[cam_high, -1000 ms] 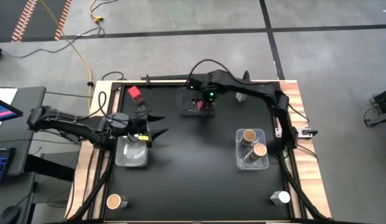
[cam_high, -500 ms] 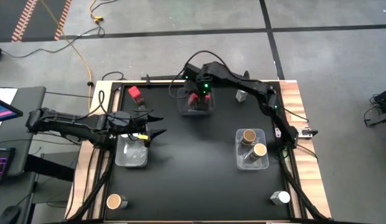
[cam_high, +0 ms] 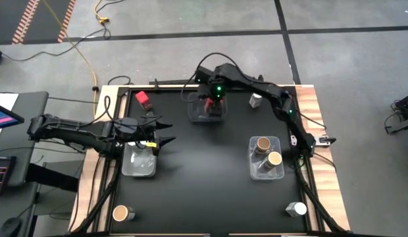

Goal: Sort spices by type
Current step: Put the bottom red seasoning can into the black bin

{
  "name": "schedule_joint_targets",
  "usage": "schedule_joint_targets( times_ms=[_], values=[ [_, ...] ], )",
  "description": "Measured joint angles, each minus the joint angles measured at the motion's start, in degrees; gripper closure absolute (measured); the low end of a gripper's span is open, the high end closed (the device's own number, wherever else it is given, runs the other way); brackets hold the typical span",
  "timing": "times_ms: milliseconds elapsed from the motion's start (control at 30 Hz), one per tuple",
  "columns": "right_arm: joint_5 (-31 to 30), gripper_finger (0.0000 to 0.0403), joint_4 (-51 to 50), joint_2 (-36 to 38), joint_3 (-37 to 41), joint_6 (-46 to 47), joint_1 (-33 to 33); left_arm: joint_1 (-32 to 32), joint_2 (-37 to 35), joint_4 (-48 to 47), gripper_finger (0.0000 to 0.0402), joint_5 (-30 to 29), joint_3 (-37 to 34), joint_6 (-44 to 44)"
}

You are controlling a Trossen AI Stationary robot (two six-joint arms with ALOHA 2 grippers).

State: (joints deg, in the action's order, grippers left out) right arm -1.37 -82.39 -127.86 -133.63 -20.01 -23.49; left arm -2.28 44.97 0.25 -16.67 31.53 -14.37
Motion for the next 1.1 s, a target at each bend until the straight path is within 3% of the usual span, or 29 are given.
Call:
schedule_joint_targets(
  times_ms=[400,667,1000,1100],
  values=[
    [2.4,0.0154,0.0,0.0,0.0,-1.6,-0.9,0.0,0.0,0.1,0.0117,-0.1,0.0,-0.6],
    [4.6,0.0154,-1.8,2.0,0.0,-1.5,3.4,0.0,0.0,0.0,0.0117,-0.1,0.0,-1.1],
    [4.5,0.0155,-8.2,13.9,0.1,4.6,5.3,0.0,0.0,0.1,0.0117,-0.1,0.0,-1.5],
    [3.3,0.0155,-7.1,19.2,3.9,5.5,5.3,0.0,0.0,0.1,0.0117,-0.1,0.0,-1.3]
  ],
)
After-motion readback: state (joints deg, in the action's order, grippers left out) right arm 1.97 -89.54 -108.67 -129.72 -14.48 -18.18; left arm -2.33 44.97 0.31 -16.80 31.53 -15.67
